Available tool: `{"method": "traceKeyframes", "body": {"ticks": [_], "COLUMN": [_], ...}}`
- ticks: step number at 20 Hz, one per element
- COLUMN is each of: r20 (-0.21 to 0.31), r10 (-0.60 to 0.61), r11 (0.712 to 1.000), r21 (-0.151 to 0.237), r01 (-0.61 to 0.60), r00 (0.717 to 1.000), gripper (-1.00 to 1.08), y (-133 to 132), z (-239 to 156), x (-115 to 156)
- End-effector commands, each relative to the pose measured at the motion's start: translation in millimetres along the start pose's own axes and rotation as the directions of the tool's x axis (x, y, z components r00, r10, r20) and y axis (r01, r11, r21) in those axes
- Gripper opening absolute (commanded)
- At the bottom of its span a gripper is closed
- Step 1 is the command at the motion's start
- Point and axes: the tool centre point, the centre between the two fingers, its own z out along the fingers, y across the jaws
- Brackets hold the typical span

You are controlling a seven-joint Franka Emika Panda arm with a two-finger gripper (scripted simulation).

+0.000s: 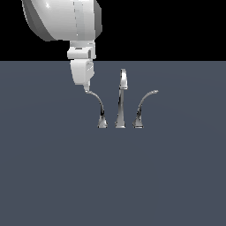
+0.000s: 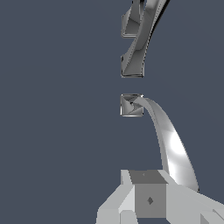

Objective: Turn on the faucet by rotating a designated handle.

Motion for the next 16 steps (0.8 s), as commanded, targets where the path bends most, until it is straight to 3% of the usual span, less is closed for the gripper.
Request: {"method": "traceKeyframes", "body": {"ticks": [1,2,3,16], "r20": [-0.003,-0.003,0.0,-0.002], "r10": [0.0,0.0,0.003,0.002], "r11": [1.0,1.0,1.0,1.0], "r21": [-0.022,-0.022,0.002,-0.015], "r01": [0.0,0.0,-0.003,-0.002], "r00": [1.0,1.0,1.0,1.0], "gripper": [-1.0,-1.0,-1.0,-1.0], "y": [14,14,4,44], "z": [8,8,0,6], "x": [-2,-2,0,11]}}
